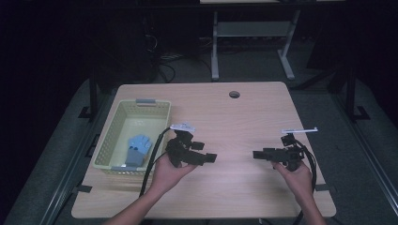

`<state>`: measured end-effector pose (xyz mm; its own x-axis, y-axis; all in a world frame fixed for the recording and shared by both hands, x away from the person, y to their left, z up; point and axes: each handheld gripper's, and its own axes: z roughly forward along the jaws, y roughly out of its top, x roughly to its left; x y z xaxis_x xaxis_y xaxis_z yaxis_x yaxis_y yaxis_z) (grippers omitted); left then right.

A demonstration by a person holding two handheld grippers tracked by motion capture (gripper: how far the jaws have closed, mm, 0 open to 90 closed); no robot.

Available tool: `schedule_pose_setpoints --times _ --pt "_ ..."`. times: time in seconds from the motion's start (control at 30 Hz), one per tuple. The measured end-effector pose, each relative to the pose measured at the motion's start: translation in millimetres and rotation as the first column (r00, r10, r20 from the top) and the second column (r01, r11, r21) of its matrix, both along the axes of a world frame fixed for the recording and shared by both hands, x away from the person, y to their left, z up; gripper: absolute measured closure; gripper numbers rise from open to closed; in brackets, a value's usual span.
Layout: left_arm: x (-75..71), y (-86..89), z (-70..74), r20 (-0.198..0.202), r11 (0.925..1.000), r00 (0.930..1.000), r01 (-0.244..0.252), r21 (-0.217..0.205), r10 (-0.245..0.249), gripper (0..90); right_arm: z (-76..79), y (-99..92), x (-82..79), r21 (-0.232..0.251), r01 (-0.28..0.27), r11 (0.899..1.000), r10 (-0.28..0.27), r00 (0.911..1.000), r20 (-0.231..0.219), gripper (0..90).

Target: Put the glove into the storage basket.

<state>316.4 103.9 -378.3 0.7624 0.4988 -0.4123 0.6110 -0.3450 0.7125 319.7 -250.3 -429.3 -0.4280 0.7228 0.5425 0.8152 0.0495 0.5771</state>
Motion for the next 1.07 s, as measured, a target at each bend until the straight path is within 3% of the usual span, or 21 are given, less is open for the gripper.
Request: schedule_pose_setpoints --times 0.3,0.47,0.6,0.67,0.83,0.93,1.0,1.07 --pt "-14.7 -14.0 -16.4 0.002 0.9997 0.9997 0.026 -0.006 -0.026 23.7 -8.8 -9.2 -13.4 0.013 -0.007 1.0 0.007 0.9999 0.013 28.3" --pt "-23.4 -15.1 -29.7 -0.009 0.9995 0.9995 0.031 -0.009 -0.031 23.8 -16.5 -10.2 -24.7 0.007 -0.009 1.0 0.009 1.0 -0.003 27.8" --pt "-30.4 -11.8 -41.0 -0.051 0.9982 0.9976 0.045 -0.039 -0.047 24.4 -23.5 -9.6 -34.0 0.008 -0.018 1.0 0.018 0.9998 0.005 27.8" --pt "-35.7 -10.2 -46.1 -0.041 0.9984 0.9982 0.044 -0.036 -0.045 24.3 -25.7 -8.4 -38.0 0.018 -0.018 1.0 0.018 0.9998 -0.005 27.2" --pt "-49.7 -1.1 -60.7 -0.013 0.9984 0.9991 0.04 -0.041 -0.04 24.0 -30.1 -5.6 -46.8 0.048 -0.02 0.999 0.02 0.9997 0.017 26.8" --pt "-48.6 0.3 -62.6 0.001 0.9977 0.9977 0.068 -0.007 -0.068 24.0 -31.8 -0.4 -50.2 0.039 -0.046 0.998 0.045 0.9988 0.017 26.4" --pt "-46.7 2.2 -61.7 0.019 0.9977 0.9976 0.067 -0.01 -0.067 24.0 -31.4 3.4 -52.3 0.014 -0.055 0.998 0.054 0.9979 0.035 26.4" --pt "-47.7 2.2 -61.0 0.046 0.9971 0.9961 0.076 -0.006 -0.076 24.0 -31.5 5.4 -54.6 0.03 -0.059 0.998 0.057 0.9967 0.057 26.4"
